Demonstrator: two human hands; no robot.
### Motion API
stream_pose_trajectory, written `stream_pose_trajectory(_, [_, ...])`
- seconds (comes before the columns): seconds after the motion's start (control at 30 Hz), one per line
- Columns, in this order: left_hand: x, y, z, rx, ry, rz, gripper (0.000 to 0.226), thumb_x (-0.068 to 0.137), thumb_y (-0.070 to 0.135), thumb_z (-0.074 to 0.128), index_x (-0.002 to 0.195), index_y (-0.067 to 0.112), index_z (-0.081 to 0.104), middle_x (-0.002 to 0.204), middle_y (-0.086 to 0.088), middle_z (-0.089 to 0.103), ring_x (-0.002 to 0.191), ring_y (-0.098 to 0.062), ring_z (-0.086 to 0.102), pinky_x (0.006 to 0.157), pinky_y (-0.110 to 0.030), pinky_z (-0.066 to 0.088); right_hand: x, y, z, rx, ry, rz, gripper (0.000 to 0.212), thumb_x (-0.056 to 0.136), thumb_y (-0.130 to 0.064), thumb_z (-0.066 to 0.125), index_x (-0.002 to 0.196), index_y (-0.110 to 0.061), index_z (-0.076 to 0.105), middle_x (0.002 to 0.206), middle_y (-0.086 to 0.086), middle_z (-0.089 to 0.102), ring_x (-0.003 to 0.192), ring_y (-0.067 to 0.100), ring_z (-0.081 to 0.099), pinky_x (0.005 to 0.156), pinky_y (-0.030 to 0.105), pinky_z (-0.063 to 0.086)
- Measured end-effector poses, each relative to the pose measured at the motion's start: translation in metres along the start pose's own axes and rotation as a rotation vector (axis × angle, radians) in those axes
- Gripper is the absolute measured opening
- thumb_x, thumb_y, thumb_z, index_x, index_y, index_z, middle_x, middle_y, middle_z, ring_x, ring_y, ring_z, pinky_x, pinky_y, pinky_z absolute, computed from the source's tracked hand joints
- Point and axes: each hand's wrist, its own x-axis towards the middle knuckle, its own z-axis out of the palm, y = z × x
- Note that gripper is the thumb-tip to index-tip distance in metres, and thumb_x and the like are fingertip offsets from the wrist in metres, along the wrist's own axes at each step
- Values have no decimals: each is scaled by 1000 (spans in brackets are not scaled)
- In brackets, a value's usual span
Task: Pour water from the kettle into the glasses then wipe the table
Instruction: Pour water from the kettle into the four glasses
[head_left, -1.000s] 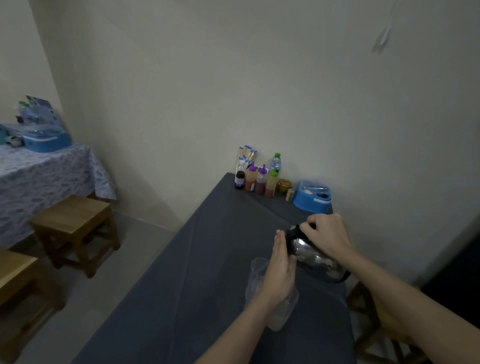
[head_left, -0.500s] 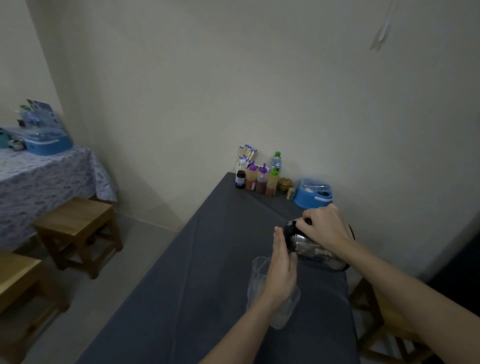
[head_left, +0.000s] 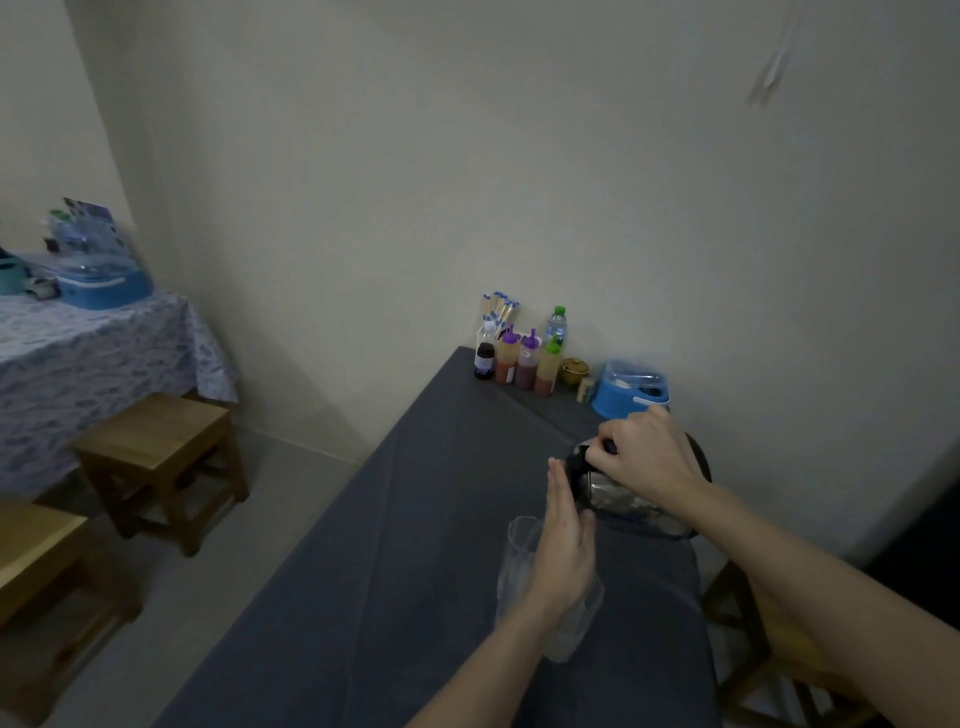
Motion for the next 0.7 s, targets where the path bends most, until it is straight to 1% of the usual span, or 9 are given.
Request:
stream_pose_trajectory(0.07, [0, -1, 0, -3, 5, 8, 67, 103, 16, 32, 148, 21, -17, 161, 5, -15, 150, -10, -5, 123, -30, 7, 2, 0, 1, -11, -29, -5, 33, 78, -41, 35, 51, -24, 44, 42, -1, 50, 46, 18, 48, 66, 36, 49])
stream_pose_trajectory(0.13, [0, -2, 0, 0, 18, 15, 67, 103, 15, 32, 144, 25, -20, 161, 4, -15, 150, -10, -6, 123, -30, 6, 4, 0, 1, -19, -46, -9, 35, 78, -44, 33, 51, -24, 44, 43, -3, 49, 48, 18, 47, 69, 38, 51])
stream_pose_trajectory(0.2, [0, -3, 0, 0, 29, 18, 67, 103, 15, 32, 143, 26, -20, 161, 3, -15, 150, -10, -6, 123, -30, 7, 6, -1, 0, -23, -46, -34, 33, 82, -40, 42, 53, -24, 47, 44, -5, 47, 49, 16, 46, 74, 38, 51])
stream_pose_trajectory(0.27, [-2, -2, 0, 0, 37, 15, 67, 103, 14, 32, 144, 25, -20, 161, 4, -15, 149, -9, -6, 123, -28, 7, 6, -2, -1, -22, -50, -58, 32, 84, -36, 48, 55, -24, 49, 45, -6, 46, 48, 14, 46, 76, 37, 50])
stream_pose_trajectory(0.4, [-4, -4, 2, -14, 49, 20, 68, 102, 13, 32, 140, 31, -22, 162, 4, -14, 150, -9, -5, 123, -31, 8, 8, -2, 0, -36, -84, -68, 31, 81, -42, 37, 56, -27, 48, 45, -8, 42, 50, 14, 41, 70, 37, 50])
stream_pose_trajectory(0.53, [-5, -3, 2, 0, 46, 25, 68, 102, 14, 32, 140, 29, -22, 161, 4, -16, 149, -8, -6, 123, -29, 7, 5, -1, 3, -10, -61, -74, 35, 79, -44, 30, 55, -27, 48, 45, -7, 44, 49, 13, 43, 71, 36, 50])
stream_pose_trajectory(0.57, [-5, -3, 1, 7, 46, 31, 68, 102, 13, 32, 139, 29, -22, 161, 4, -16, 149, -8, -6, 123, -28, 6, 4, -2, 2, 4, -41, -73, 34, 80, -43, 32, 55, -26, 48, 45, -7, 44, 48, 13, 43, 71, 36, 50])
stream_pose_trajectory(0.67, [-5, -3, 0, 33, 29, 29, 68, 102, 12, 32, 139, 28, -23, 160, 4, -17, 149, -8, -8, 123, -28, 5, -1, 0, 2, 36, 0, -69, 32, 82, -35, 48, 52, -25, 47, 43, -6, 45, 45, 13, 44, 70, 34, 47])
stream_pose_trajectory(0.7, [-5, -3, -1, 47, 21, 28, 68, 102, 12, 32, 139, 27, -23, 160, 4, -17, 149, -9, -8, 123, -29, 4, -3, 0, 3, 43, 2, -58, 32, 82, -34, 49, 52, -25, 46, 44, -6, 46, 45, 12, 44, 68, 33, 45])
